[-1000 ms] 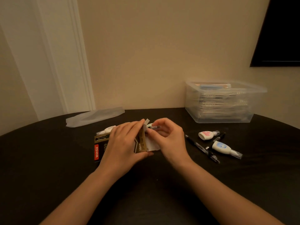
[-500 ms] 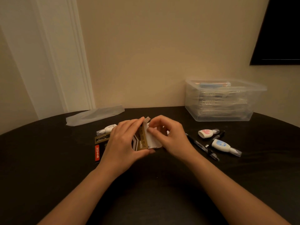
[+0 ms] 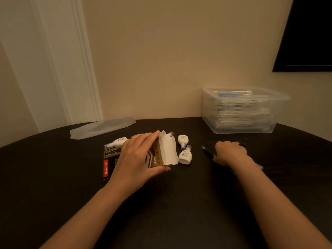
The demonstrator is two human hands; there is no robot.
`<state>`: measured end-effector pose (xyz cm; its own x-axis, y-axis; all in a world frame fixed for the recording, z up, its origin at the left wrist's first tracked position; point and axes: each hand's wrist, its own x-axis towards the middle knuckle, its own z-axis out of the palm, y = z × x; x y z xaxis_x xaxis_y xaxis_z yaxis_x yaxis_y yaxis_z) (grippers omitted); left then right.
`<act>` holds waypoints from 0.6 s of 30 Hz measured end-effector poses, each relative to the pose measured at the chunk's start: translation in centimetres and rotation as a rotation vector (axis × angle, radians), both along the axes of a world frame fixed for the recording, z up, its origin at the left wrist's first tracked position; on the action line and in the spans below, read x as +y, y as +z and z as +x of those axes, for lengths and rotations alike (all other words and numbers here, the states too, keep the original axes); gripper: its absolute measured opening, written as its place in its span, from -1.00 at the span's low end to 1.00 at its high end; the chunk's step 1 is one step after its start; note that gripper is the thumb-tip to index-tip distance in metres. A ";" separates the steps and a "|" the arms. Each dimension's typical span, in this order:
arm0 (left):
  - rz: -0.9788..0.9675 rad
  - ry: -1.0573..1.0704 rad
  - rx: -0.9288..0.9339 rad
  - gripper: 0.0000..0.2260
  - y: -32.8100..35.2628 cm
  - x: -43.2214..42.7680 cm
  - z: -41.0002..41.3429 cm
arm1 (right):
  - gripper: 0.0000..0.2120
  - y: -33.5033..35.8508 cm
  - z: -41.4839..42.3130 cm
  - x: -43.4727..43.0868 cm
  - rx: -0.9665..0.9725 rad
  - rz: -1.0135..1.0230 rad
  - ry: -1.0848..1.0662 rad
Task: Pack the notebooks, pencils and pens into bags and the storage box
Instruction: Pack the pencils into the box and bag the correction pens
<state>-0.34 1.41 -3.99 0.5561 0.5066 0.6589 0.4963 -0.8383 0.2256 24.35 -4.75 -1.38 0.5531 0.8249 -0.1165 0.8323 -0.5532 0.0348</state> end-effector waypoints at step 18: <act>-0.082 0.141 0.052 -0.18 0.6 0.9 -1.3 | -0.84 2.1 -4.4 0.0 0.471 0.639 0.644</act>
<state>-1.63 2.26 -3.41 0.5079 0.6331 0.5841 0.6204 -0.7393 0.2618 19.91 -4.72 0.68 -0.0053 0.9335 0.3585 0.8308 0.2036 -0.5180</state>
